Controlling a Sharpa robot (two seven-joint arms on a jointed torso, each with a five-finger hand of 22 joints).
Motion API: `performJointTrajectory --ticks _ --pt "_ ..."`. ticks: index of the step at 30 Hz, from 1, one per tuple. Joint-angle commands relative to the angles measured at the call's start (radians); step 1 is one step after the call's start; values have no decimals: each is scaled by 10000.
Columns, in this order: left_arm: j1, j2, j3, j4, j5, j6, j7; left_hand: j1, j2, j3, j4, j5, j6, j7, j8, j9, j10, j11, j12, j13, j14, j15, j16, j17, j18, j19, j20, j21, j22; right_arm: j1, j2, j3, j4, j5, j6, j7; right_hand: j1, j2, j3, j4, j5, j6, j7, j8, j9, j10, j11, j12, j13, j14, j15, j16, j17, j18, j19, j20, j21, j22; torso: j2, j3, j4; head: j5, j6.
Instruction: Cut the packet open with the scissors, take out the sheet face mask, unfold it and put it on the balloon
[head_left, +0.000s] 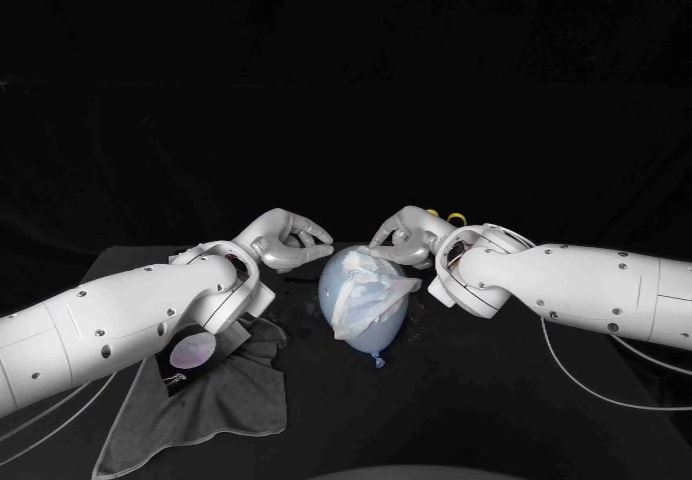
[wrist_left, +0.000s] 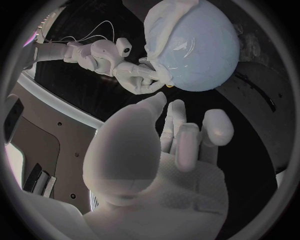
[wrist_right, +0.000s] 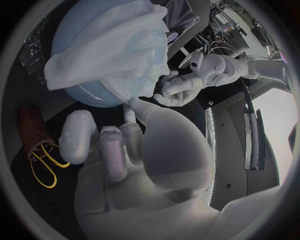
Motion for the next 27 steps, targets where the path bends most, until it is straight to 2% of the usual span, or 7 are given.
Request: performJointTrajectory --ticks 1,3,4,7,11,20,27 --pt "2 3 16 22 117 76 34 90 2 0 72 -11 98 10 -49 22 -62 -22 47 15 65 -25 56 10 -188 73 20 55 13 -25 27 -3 -26 -415 173 -138 156 132 147 -113 -50 181 -80 243 150 361 -102 284 1632 1041 -146 43 2624 -110 18 -126 63 665 -2 1 1 8 -22" --pt "2 -3 16 22 131 83 35 90 2 0 72 -11 98 10 -49 22 -62 -22 47 15 65 -25 56 10 -188 73 20 55 13 -32 31 -3 -32 -449 64 -92 174 157 202 -162 -50 207 -109 333 205 474 -133 386 1770 1040 -178 43 2623 -114 27 -158 80 678 -7 0 -4 2 -26" --pt "2 -6 17 22 138 86 35 90 2 0 72 -11 98 10 -49 22 -62 -22 47 15 65 -25 56 10 -188 73 20 55 13 -35 30 -3 -29 -460 13 -62 188 153 327 -279 -55 252 -151 520 324 715 -182 607 2071 1041 -227 44 2627 -127 57 -218 134 718 -7 2 -2 1 -33" --pt "2 -13 17 18 156 95 34 98 10 4 75 -12 108 7 -47 26 -68 -24 52 19 62 -27 56 2 -185 64 19 50 0 -42 21 -3 -13 -478 -175 40 79 120 535 -397 -48 235 -201 788 512 838 -228 720 2229 1041 -278 44 2627 -135 66 -278 144 742 -7 2 -3 -12 -43" --pt "2 -18 17 13 188 107 36 113 22 11 78 -11 124 2 -44 32 -84 -26 52 23 64 -30 56 9 -183 58 17 47 -9 -49 -11 -3 20 -484 -533 178 -24 79 713 -486 -49 206 -230 978 659 902 -258 780 2314 1041 -306 44 2627 -138 72 -310 149 760 -8 5 -11 -12 -53" --pt "2 -35 17 -1 266 134 37 126 35 20 84 -11 138 -1 -41 38 -105 -28 45 23 59 -32 55 -4 -181 51 16 45 -17 -55 -131 -2 22 -416 -1416 457 -174 32 931 -574 -49 156 -260 1176 826 976 -287 850 2410 1041 -334 44 2627 -149 97 -339 186 800 -3 4 -11 -65 -57" --pt "0 -30 16 -25 313 160 48 126 49 25 99 -11 153 -2 -39 44 -125 -29 35 21 58 -34 55 -3 -181 51 14 46 -15 -56 -212 -1 -53 -258 -1693 495 -218 27 1001 -597 -49 134 -266 1225 872 970 -293 843 2402 1041 -340 44 2627 -151 103 -347 194 810 -1 3 -10 -127 -61"
